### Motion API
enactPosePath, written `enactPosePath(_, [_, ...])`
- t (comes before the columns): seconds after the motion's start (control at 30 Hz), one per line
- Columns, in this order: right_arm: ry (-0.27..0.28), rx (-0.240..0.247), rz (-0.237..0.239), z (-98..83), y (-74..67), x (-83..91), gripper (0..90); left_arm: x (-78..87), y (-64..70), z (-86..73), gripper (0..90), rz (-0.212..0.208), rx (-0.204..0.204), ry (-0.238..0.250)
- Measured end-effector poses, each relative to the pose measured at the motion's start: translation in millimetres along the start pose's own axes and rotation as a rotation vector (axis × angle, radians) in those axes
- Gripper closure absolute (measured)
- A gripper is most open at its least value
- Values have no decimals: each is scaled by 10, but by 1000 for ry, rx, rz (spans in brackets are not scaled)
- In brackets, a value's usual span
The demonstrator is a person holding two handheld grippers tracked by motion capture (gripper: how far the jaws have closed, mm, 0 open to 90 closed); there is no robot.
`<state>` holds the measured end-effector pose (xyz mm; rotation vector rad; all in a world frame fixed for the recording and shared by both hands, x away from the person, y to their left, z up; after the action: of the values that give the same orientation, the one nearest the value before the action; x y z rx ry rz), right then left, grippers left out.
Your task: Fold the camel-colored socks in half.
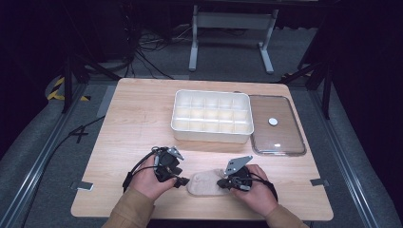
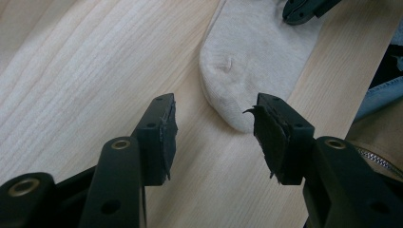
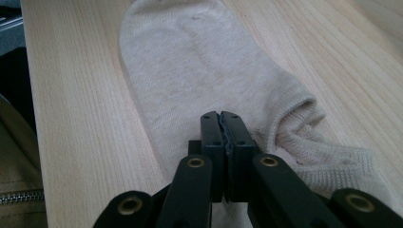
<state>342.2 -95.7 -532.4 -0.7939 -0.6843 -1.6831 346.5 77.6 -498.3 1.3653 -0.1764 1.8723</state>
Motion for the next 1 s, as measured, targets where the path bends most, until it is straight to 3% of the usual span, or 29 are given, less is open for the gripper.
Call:
enactPosePath(0.2, [5, 21, 5, 8, -3, -15, 894, -81, 27, -35, 504, -8, 11, -19])
enactPosePath(0.33, [14, 14, 11, 7, -4, -16, 894, -168, 43, 2, 505, -20, 40, 12])
enactPosePath(0.43, [21, 9, 9, 4, 1, -21, 894, -241, 53, 0, 515, -21, 54, 9])
enactPosePath(0.63, [29, 6, 15, 3, -2, -19, 894, -356, 76, 1, 538, -18, 48, 2])
enactPosePath(0.73, [31, 3, 14, 2, -2, -19, 894, -396, 62, -11, 540, 15, 41, -14])
enactPosePath(1.0, [32, -4, 11, -2, -3, -18, 894, -423, 72, 9, 566, 13, 28, 18])
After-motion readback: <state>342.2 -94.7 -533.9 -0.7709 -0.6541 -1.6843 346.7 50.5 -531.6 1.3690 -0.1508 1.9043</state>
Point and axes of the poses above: each handheld gripper's, and its own axes: x roughly backward along the jaws, z roughly out of its top, y roughly to its right, the point moved 9 cm from there along -x, roughly forward along the jaws, and after that the axes turned 11 degrees about x, right-handed, at the moved point
